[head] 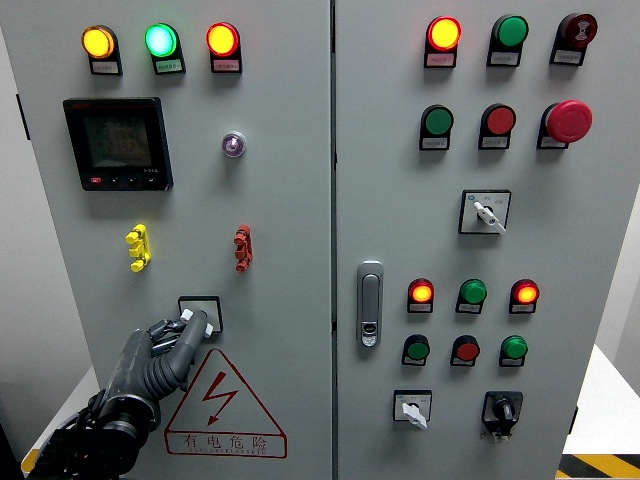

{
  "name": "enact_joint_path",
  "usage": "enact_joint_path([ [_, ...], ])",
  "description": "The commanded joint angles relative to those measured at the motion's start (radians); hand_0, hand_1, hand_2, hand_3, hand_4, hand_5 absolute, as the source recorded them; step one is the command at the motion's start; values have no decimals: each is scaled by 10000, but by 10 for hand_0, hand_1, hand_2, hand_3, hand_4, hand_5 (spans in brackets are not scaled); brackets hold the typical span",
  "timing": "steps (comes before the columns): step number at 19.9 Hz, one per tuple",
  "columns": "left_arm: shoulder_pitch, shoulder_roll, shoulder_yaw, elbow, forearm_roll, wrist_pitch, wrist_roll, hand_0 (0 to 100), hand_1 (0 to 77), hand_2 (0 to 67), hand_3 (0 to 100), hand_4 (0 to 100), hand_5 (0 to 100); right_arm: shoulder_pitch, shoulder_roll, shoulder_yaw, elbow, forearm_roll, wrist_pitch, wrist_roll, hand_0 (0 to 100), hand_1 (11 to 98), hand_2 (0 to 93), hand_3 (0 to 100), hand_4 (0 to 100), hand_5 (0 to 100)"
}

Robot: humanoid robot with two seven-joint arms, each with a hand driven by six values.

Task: Turn on light switch 1
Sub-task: 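Twist the rotary switch knob clockwise with the left hand, then hold the turned knob with the left hand while the lamp lights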

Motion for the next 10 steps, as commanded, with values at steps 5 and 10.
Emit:
enact_joint_path([
  [5,12,-2,-10,-19,4,32,11,616,460,522,946,1000,949,2,0,-3,0,0,5,3,0,197,0,198,194,105],
  [10,27,-2,-25,-19,-27,63,-4,668,379,522,947,1000,948,2,0,-3,0,0,5,3,0,198,0,198,194,105],
])
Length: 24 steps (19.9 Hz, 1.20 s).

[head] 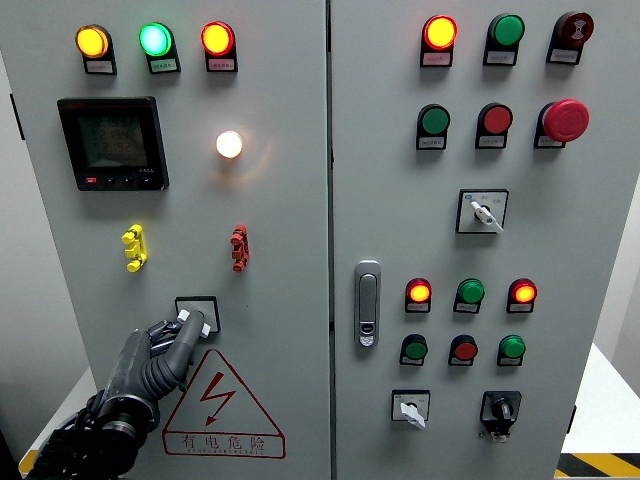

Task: Turn on light switch 1

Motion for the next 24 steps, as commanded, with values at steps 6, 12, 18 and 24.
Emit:
enact_joint_path([
  [6,29,1,-3,-16,-87,7,-29,324,345,519,945,1000,942,-1,0,-2,0,0,-1,0,0,193,0,197,194,105],
  [12,105,-30,-3,-16,-103,7,-45,101,392,514,941,1000,930,-1,0,-2,0,0,-16,0,0,198,0,198,194,105],
  [18,244,-14,-49,-62,-118,-8,-106,0,445,508,928,1000,910,-1,0,13,0,0,-1,0,0,199,0,198,194,105],
  [24,473,16,-80,-124,-134,-23,-381,0,464,486,917,1000,895,-1,0,13,0,0,-16,0,0,195,0,198,194,105],
])
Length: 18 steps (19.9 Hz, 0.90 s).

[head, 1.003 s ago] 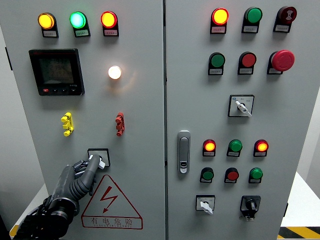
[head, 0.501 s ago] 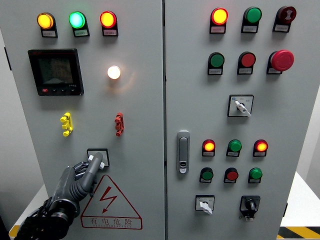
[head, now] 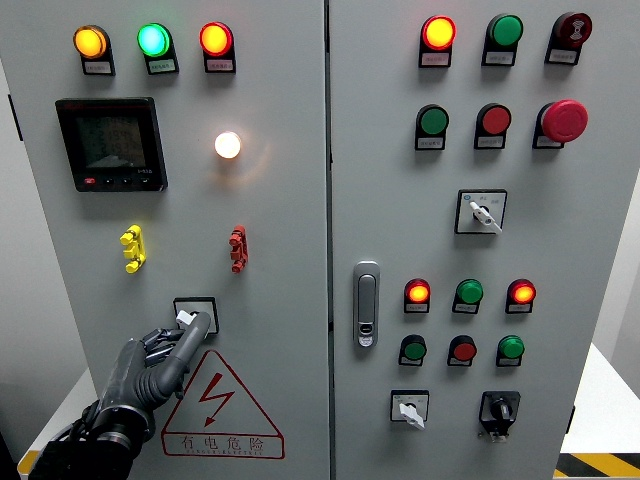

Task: Turn on light switch 1

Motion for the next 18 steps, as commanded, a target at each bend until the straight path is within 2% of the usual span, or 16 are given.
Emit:
enact_joint_path([
  [1,153,-8,-16,-12,-6,-29,-192,0,453,483,915,1000,894,0,0,6,0,0,0,0,0,196,0,198,194,105],
  [5,444,7,14,-12,-586,-106,-620,0,412,460,899,1000,891,0,0,-9,0,0,0,0,0,198,0,198,194,105],
  [6,460,68,30,18,-999,-121,-804,0,398,442,880,1000,886,0,0,-10,0,0,-15,0,0,198,0,198,194,105],
  [7,521,235,60,34,-1535,-121,-973,0,394,433,867,1000,872,0,0,-10,0,0,0,0,0,198,0,198,194,105],
  [8,597,328,61,79,-1950,-151,-1066,0,392,408,820,988,830,0,0,-10,0,0,0,0,0,199,0,198,194,105],
  [9,689,390,61,125,-2486,-197,-1158,0,389,384,748,918,773,0,0,-10,0,0,0,0,0,199,0,198,194,105],
  [10,781,406,61,187,-2932,-334,-1265,0,384,371,722,889,741,0,0,-10,0,0,0,0,0,199,0,198,194,105],
  [12,1179,406,61,432,-3640,-763,-1602,0,389,335,615,772,654,0,0,6,0,0,-15,0,0,199,0,198,194,105],
  [15,1869,406,91,907,-3703,-1377,-2169,0,395,299,494,673,652,0,0,6,0,0,0,0,0,195,0,198,194,105],
  [18,2895,406,183,1596,-3734,-1884,-2660,0,385,271,420,622,648,0,0,6,0,0,-15,0,0,199,0,198,194,105],
])
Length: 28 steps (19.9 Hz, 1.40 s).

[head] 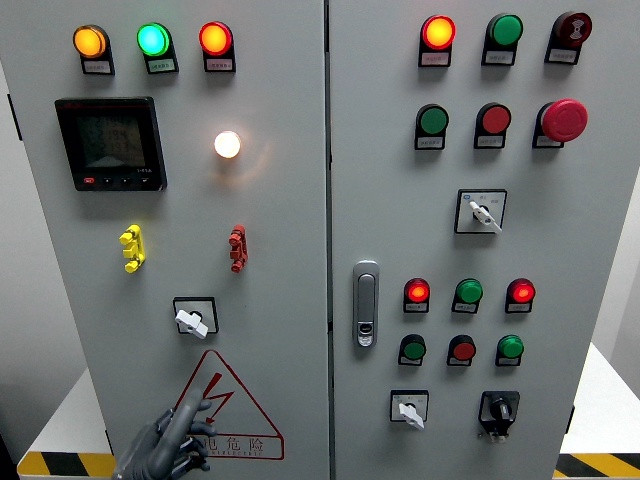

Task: Turn on light switch 1

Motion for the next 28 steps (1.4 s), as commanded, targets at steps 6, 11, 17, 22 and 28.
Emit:
enact_joint_path([
  [6,1741,197,971,4007,-283,-248,-2732,0,343,261,441,638,671,0,-15,-8,0,0,5,1,0,201,0,198,194,105],
  [11,1099,948,3665,8915,-3529,-584,-4912,0,299,261,455,660,704,0,0,7,0,0,5,1,0,200,0,198,194,105],
  [17,499,873,10090,13890,-9388,-4246,-5943,0,168,243,324,544,620,0,0,-8,0,0,-10,1,0,200,0,198,194,105],
  [22,1279,873,12308,14124,-10333,-4559,-5592,0,138,174,124,361,422,0,0,-8,0,0,-10,1,0,200,0,198,194,105],
  [28,1895,934,12966,14615,-10179,-4559,-4118,0,77,10,0,46,168,0,0,7,0,0,5,1,0,200,0,198,194,105],
])
